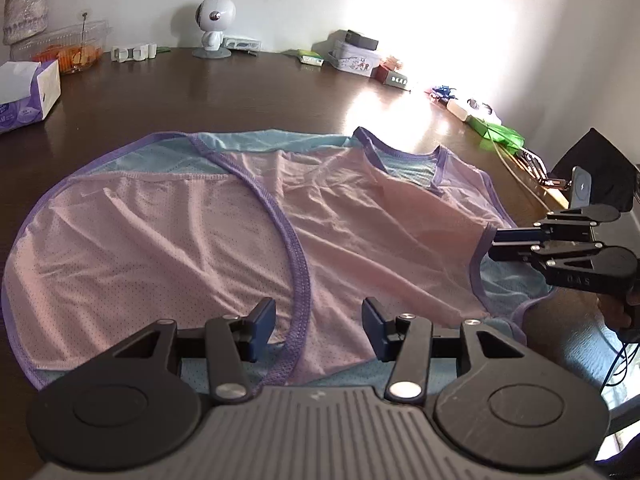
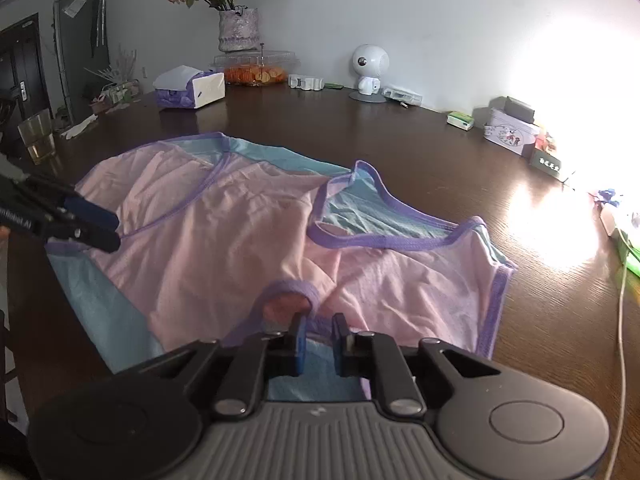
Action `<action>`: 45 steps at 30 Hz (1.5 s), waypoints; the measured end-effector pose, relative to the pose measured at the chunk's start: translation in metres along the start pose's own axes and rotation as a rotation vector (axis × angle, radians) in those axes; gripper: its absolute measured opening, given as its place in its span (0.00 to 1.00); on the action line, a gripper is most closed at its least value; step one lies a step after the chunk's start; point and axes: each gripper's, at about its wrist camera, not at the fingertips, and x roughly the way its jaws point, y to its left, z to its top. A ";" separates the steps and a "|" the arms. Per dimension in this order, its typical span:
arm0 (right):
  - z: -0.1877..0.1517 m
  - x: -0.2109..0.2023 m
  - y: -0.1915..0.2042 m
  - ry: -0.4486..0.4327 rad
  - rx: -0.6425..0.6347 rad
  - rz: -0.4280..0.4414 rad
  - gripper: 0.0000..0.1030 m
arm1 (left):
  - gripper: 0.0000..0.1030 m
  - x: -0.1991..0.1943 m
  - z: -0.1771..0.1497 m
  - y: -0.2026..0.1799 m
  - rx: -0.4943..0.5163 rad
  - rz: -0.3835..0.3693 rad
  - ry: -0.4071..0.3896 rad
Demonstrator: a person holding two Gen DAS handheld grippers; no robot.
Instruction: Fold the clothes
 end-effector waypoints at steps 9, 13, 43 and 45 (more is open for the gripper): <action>-0.002 0.011 -0.076 -0.033 0.285 -0.179 0.31 | 0.51 0.019 0.017 -0.033 0.064 -0.041 -0.005; -0.005 0.025 -0.090 -0.036 0.328 -0.200 0.02 | 0.52 0.025 0.013 -0.039 0.066 -0.039 0.014; 0.050 0.063 -0.032 -0.012 0.067 0.060 0.22 | 0.63 0.024 -0.006 -0.029 0.018 -0.003 0.016; 0.047 0.066 -0.030 0.011 0.053 0.057 0.15 | 0.63 0.024 -0.006 -0.029 0.020 -0.007 0.016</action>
